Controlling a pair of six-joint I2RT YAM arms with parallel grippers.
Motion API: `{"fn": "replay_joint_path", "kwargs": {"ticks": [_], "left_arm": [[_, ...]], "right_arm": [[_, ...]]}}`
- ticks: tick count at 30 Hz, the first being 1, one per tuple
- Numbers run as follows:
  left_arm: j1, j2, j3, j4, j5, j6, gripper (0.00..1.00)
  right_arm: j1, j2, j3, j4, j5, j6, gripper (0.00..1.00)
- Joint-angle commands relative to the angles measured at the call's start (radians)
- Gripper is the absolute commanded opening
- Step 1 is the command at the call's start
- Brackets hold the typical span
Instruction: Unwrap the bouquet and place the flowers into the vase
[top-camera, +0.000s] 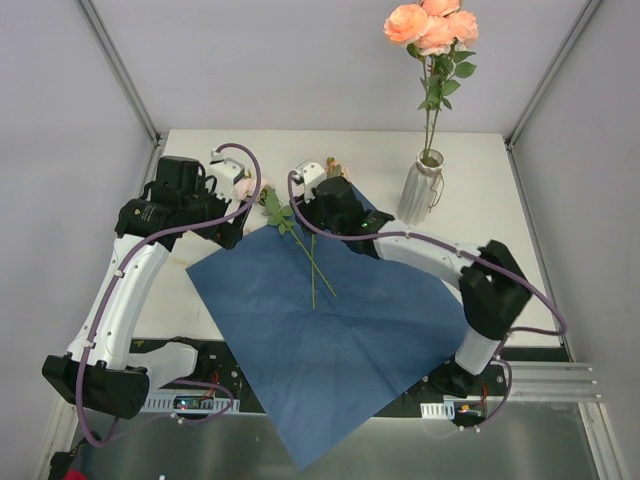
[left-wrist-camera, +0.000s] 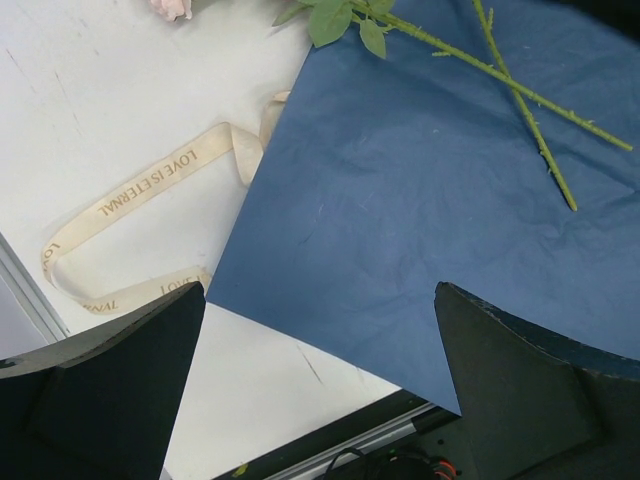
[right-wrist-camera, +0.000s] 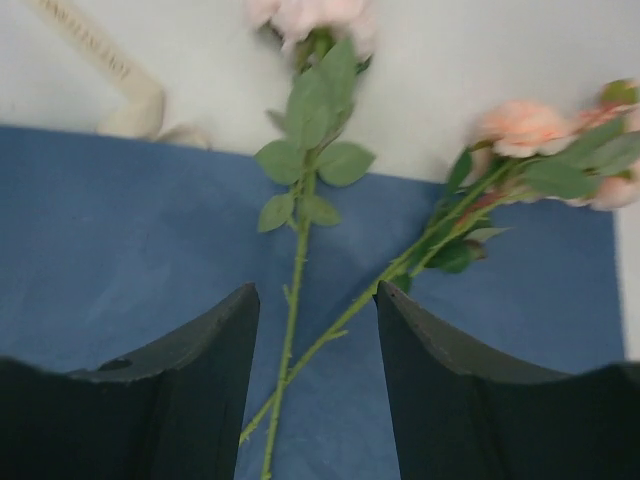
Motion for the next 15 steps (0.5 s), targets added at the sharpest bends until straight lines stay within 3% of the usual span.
{"fn": "replay_joint_path", "kwargs": {"ticks": [1,4,8,15], "left_arm": [[0.002,-0.021,-0.007,-0.028,0.025,-0.003,0.99],[0.002,-0.025,-0.008,-0.026,0.030,0.000,0.99],[0.002,-0.025,-0.011,-0.028,0.059,0.005,0.99],[0.000,-0.024,-0.010,-0.028,0.083,0.011,0.99]], "right_arm": [[0.005,0.133,0.192,-0.200,-0.196,0.014,0.53],[0.004,0.253,0.293,-0.318,-0.283,-0.011,0.54],[0.005,0.408,0.445,-0.415,-0.288,-0.012,0.56],[0.004,0.505,0.491,-0.439,-0.233,-0.017,0.57]]}}
